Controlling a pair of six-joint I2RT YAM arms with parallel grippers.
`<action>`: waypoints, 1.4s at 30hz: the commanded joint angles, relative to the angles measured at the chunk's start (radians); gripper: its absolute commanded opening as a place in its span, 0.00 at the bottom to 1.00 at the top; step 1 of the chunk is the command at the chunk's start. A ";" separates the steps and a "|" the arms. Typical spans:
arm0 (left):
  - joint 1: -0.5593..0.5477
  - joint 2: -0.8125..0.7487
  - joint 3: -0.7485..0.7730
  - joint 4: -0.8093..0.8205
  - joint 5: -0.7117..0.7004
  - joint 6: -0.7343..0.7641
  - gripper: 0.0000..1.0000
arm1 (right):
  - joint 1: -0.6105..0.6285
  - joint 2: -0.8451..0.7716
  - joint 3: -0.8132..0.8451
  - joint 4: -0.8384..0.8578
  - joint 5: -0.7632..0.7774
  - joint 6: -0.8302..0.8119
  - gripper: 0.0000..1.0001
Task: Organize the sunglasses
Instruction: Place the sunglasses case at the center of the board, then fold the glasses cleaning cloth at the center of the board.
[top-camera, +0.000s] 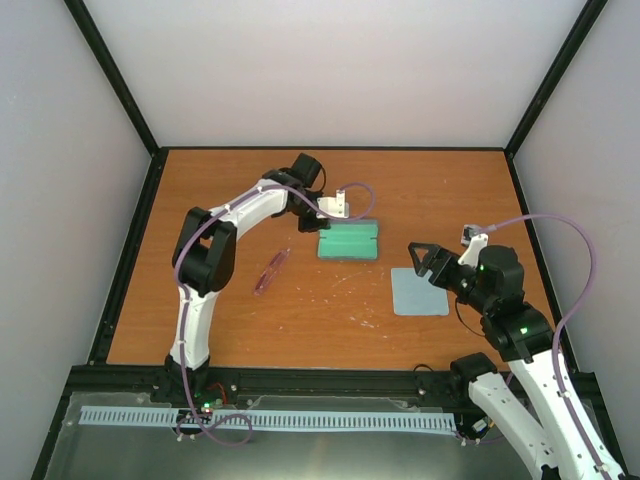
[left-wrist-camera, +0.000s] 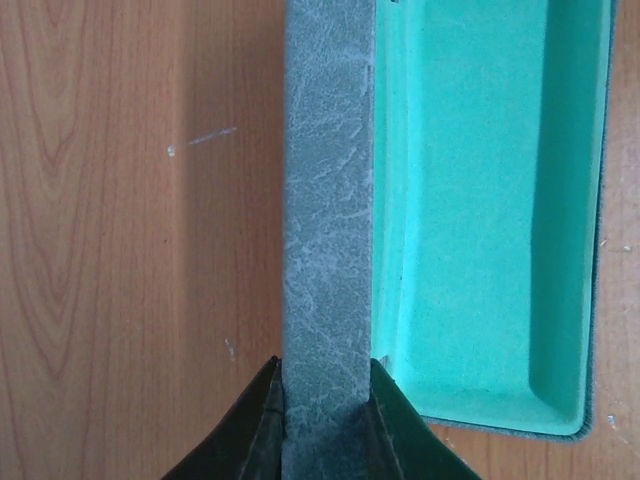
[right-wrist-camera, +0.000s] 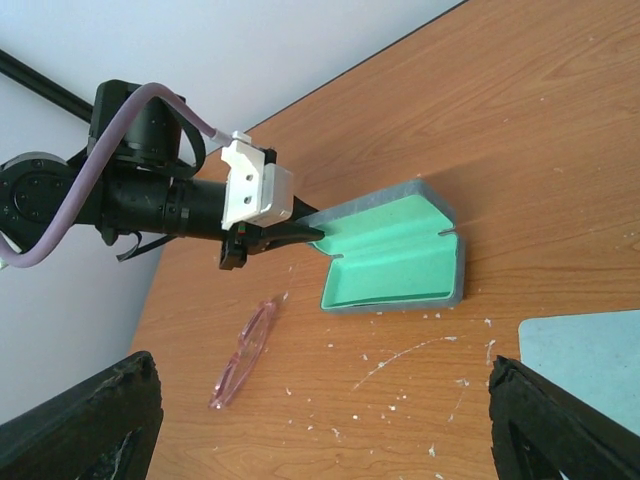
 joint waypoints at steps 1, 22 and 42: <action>-0.018 0.002 0.015 -0.009 0.025 -0.032 0.20 | 0.000 -0.023 -0.007 -0.006 0.003 -0.013 0.87; -0.023 -0.111 0.134 0.073 -0.045 -0.209 0.76 | -0.003 0.127 0.066 -0.381 0.363 0.097 0.65; -0.306 -0.092 0.110 -0.041 0.181 -0.610 0.29 | -0.331 0.765 0.238 -0.346 0.099 -0.289 0.37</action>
